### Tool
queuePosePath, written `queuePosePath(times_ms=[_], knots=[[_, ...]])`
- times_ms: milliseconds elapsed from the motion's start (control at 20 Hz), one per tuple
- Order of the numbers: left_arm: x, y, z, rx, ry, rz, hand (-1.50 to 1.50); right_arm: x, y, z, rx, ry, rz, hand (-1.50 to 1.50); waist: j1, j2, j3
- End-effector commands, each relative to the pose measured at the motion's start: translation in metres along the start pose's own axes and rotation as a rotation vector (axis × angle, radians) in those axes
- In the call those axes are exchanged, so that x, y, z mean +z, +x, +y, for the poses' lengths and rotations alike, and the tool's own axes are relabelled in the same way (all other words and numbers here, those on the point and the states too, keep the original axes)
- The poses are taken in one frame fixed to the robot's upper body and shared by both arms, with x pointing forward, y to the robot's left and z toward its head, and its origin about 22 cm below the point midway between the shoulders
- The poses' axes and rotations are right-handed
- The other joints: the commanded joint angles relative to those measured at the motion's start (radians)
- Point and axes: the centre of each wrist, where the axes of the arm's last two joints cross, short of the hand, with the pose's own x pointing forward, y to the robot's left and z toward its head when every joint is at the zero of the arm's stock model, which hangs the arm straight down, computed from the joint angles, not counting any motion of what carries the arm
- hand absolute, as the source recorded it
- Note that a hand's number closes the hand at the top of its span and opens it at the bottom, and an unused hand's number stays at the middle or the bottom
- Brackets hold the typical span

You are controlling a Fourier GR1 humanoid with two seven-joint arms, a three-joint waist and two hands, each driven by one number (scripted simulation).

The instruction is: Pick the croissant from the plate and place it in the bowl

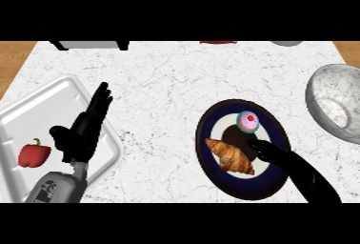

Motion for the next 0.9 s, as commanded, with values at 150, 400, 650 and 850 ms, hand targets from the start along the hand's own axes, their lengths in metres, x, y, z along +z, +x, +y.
queuePosePath(times_ms=[150,400,650,850], knots=[[-0.007,-0.003,-0.014,0.024,-0.001,-0.013,0.00,-0.029,0.054,-0.020,0.178,0.030,0.133,-1.50,-0.002,0.002,-0.001],[-0.004,-0.002,-0.006,-0.007,-0.013,0.000,0.00,-0.049,0.069,-0.043,0.203,0.129,0.296,-1.50,0.002,0.002,-0.001],[-0.007,0.005,-0.022,0.002,-0.016,-0.006,0.00,-0.067,0.064,-0.024,0.274,0.250,0.448,-1.50,0.010,0.004,-0.001],[0.000,0.012,0.000,0.020,-0.015,-0.013,0.00,-0.069,0.041,-0.005,0.307,0.312,0.527,-1.50,0.015,0.003,0.000]])
